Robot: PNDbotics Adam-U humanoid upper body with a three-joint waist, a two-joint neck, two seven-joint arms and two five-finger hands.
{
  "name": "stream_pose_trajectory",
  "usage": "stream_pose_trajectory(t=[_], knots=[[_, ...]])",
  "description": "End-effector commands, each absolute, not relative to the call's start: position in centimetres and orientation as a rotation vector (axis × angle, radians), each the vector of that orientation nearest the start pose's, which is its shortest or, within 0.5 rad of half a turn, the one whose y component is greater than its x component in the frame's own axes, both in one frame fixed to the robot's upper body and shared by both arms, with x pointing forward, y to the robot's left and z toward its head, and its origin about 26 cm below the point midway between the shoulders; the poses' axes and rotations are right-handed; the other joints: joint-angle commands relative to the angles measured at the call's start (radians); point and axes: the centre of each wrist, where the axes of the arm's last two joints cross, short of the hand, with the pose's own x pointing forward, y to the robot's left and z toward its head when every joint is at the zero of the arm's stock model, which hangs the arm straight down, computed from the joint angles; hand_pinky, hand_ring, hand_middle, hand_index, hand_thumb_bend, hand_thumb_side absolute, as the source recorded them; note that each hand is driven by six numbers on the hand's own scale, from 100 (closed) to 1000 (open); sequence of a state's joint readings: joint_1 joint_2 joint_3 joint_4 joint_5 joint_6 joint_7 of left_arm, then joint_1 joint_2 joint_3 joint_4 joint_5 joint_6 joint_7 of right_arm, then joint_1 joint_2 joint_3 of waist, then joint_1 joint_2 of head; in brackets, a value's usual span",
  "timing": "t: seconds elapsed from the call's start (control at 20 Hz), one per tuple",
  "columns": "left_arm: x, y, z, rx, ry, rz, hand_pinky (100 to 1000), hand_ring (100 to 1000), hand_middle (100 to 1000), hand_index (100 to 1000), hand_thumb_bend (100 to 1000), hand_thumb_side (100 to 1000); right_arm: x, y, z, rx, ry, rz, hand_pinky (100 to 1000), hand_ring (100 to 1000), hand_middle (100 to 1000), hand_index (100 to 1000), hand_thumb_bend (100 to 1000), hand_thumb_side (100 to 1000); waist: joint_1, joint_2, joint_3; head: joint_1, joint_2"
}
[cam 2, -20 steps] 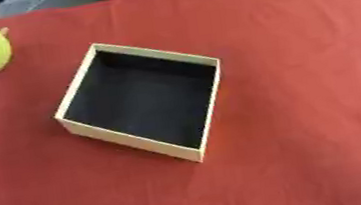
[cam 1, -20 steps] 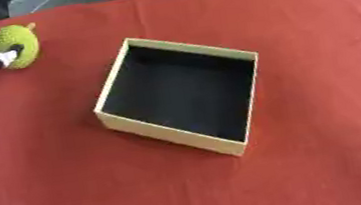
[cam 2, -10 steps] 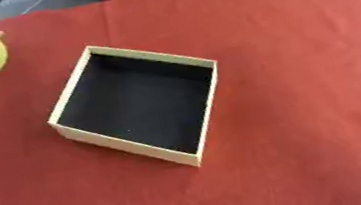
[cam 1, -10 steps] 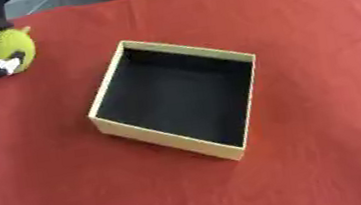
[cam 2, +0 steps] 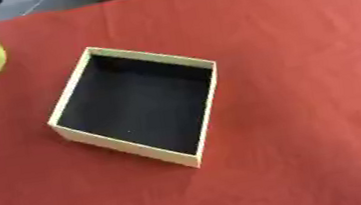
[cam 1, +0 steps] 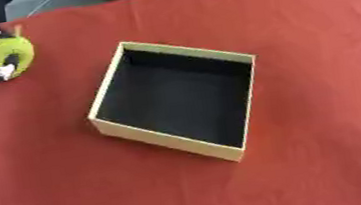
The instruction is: Pick up objects on the table and place them in the box.
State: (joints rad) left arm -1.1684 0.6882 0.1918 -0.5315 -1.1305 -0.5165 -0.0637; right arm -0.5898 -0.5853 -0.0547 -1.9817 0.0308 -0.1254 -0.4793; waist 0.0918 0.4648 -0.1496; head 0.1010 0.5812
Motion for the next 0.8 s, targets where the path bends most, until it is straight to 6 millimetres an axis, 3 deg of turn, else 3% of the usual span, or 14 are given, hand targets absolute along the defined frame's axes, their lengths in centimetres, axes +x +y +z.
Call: stream_pose_trajectory(t=[0.05,0.2,0.4,0.8], knots=[[46.5,44.9,29.4,1.338,-1.608,-1.176,526,523,485,660,100,100,30.0,-28.1,32.3,0.677,3.342,-0.021,762,706,596,753,100,551,-0.007,-0.031,0.004,0.005,0.008],[46.4,44.7,29.9,1.375,-1.658,-1.158,483,479,444,608,112,100,30.1,-28.2,32.2,0.681,3.345,-0.015,762,707,596,754,100,550,-0.010,-0.034,0.007,0.008,0.015],[46.4,44.5,30.2,1.431,-1.695,-1.160,459,444,411,577,201,100,30.1,-28.2,32.1,0.684,3.347,-0.006,762,707,596,754,100,550,-0.016,-0.039,0.010,0.011,0.023],[46.3,43.9,30.5,1.451,-1.755,-1.200,469,444,422,585,244,100,30.1,-28.3,31.9,0.687,3.354,0.010,762,707,596,754,100,549,-0.023,-0.049,0.012,0.011,0.032]])
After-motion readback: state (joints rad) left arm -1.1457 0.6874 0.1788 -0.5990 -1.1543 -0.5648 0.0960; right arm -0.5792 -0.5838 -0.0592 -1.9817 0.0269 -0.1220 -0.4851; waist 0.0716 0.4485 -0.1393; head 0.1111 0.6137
